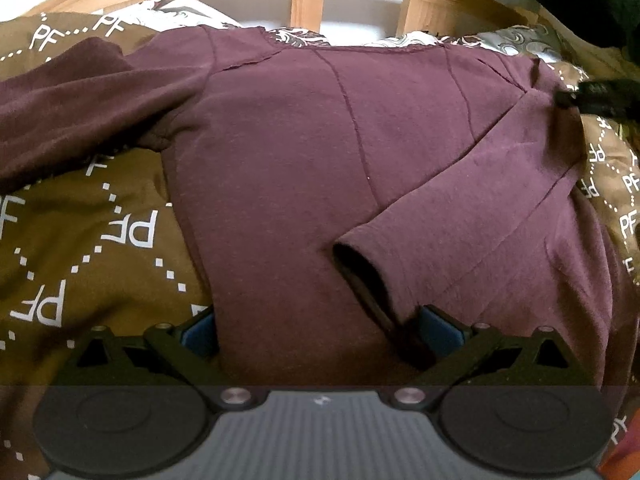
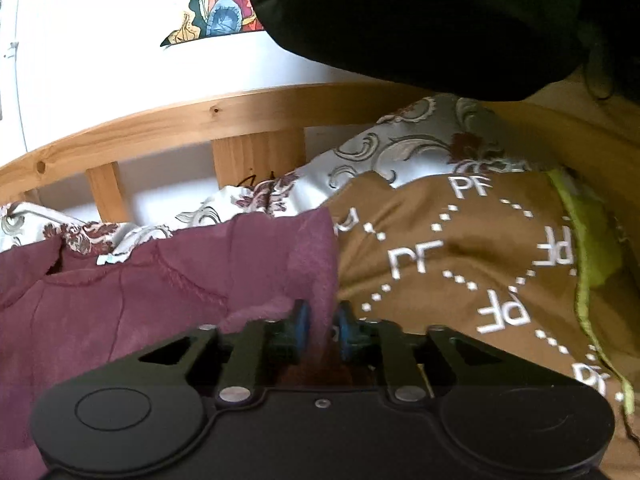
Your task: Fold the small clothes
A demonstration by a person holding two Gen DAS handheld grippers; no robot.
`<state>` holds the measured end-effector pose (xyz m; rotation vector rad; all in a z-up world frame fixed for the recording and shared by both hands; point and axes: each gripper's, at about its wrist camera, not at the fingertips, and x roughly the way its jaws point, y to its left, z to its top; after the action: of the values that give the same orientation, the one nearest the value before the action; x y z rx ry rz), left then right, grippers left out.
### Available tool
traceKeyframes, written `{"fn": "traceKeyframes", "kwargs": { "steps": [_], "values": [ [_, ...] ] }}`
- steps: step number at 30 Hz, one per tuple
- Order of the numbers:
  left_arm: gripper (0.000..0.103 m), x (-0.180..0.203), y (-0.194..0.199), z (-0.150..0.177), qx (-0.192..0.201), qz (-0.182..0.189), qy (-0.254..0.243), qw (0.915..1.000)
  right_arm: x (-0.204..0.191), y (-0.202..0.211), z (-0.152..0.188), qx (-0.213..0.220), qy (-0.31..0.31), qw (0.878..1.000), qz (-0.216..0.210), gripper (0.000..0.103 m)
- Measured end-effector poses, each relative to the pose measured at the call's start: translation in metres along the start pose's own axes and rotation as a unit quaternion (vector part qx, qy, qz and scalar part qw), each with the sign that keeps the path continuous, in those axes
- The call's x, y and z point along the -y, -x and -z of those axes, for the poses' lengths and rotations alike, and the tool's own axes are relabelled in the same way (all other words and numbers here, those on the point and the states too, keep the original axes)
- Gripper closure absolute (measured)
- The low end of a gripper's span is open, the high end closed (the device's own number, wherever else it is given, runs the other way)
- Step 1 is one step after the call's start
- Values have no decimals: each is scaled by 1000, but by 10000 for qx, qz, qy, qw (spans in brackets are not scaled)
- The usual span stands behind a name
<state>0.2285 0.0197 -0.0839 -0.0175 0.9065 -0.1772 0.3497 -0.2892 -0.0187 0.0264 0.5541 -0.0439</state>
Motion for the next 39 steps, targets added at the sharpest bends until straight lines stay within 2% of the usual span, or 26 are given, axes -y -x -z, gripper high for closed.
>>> {"fn": "traceKeyframes", "kwargs": {
  "steps": [1, 2, 4, 9, 15, 18, 23, 25, 28, 31, 36, 39],
  "values": [
    [1, -1, 0, -1, -3, 27, 43, 10000, 0, 7, 4, 53, 116, 9999, 42, 61],
    [1, -3, 1, -1, -6, 62, 102, 9999, -1, 15, 9, 107, 264, 9996, 84, 55],
    [1, -7, 0, -3, -1, 151, 277, 9995, -3, 29, 21, 173, 641, 9977, 132, 37],
    [1, -19, 2, -6, 84, 342, 751, 9966, -11, 57, 64, 181, 1775, 9836, 275, 15],
    [1, -18, 2, -7, 100, 296, 677, 9972, -31, 52, 104, 56, 2986, 9523, 631, 13],
    [1, -15, 1, -7, 104, 262, 588, 9979, -37, 39, 105, 113, 3131, 9465, 777, 14],
    [1, -19, 1, -8, 77, 352, 721, 9967, -43, 28, 89, 433, 2923, 9495, 1056, 22],
    [1, -21, 0, -9, 61, 376, 761, 9964, -44, 29, 88, 563, 2944, 9482, 1054, 33],
    [1, -21, -1, -9, 55, 360, 724, 9967, -45, 34, 92, 695, 2957, 9493, 810, 74],
    [1, -20, -1, -8, 53, 331, 660, 9973, -51, 38, 101, 728, 3120, 9444, 738, 87],
    [1, -15, -4, -8, 40, 228, 477, 9986, -46, 46, 100, 880, 2805, 9520, 856, 92],
    [1, -8, -5, -6, 97, 100, 230, 9996, -43, 40, 104, 683, 2812, 9531, 887, 92]
  ]
}}
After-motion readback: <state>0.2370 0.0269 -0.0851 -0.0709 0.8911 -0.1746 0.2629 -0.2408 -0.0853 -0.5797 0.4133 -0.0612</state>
